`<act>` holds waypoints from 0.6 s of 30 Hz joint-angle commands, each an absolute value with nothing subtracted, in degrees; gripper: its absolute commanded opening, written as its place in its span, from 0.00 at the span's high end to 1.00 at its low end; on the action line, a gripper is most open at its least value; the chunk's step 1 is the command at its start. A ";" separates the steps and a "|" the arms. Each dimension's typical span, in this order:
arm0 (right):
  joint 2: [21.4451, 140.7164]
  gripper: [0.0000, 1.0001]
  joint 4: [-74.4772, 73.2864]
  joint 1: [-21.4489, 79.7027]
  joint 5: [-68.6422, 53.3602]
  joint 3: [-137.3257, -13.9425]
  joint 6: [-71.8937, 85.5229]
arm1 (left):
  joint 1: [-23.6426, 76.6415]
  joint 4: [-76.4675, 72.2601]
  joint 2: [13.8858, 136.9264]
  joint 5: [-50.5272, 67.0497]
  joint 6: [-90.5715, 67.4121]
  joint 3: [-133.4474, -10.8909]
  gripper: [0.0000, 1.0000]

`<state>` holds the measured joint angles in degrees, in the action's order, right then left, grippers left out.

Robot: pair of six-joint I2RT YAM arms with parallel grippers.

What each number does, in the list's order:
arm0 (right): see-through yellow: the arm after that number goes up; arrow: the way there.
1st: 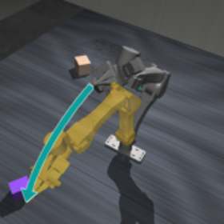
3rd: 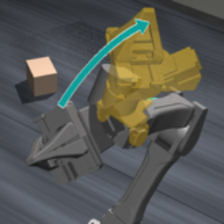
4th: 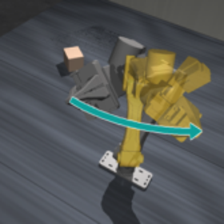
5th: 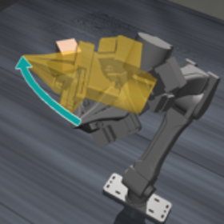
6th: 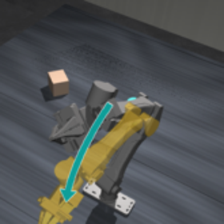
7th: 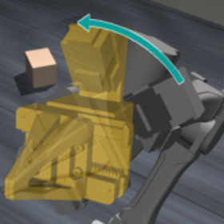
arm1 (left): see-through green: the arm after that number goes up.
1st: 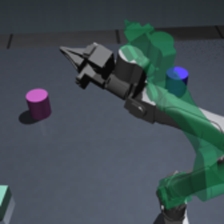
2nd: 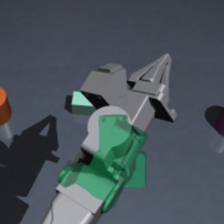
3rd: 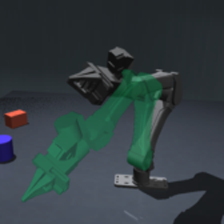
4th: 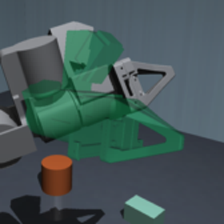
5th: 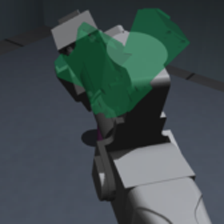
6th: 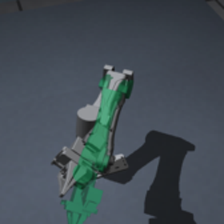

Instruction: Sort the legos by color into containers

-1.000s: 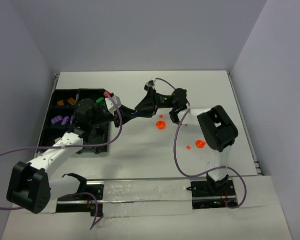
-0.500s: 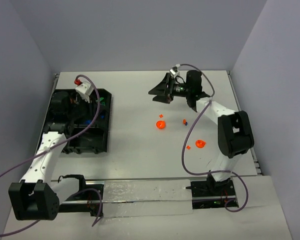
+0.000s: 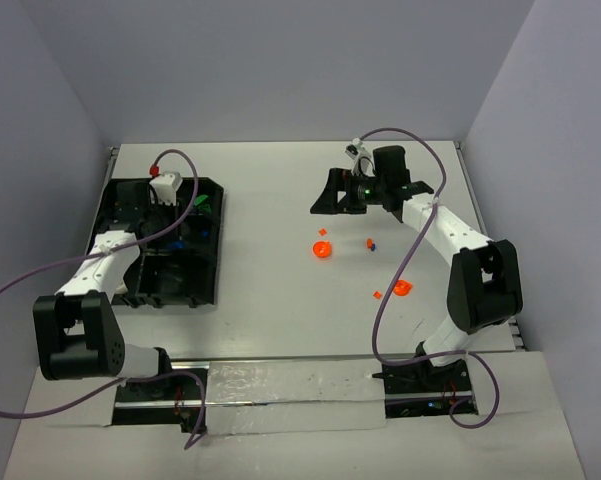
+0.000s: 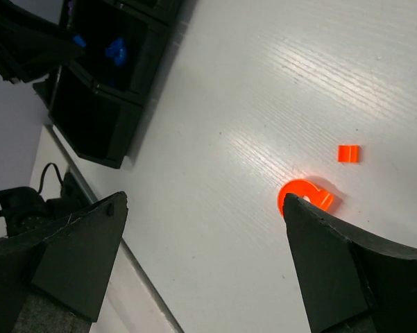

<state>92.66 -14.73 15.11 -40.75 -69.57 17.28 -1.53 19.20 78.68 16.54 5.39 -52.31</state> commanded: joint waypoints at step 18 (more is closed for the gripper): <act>90.18 0.08 -24.52 13.79 -20.59 -67.37 3.07 | -1.92 16.52 73.71 22.29 7.23 -55.88 0.42</act>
<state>92.66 -20.08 15.06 -31.90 -69.37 9.31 -1.61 19.00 77.67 17.01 6.35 -54.81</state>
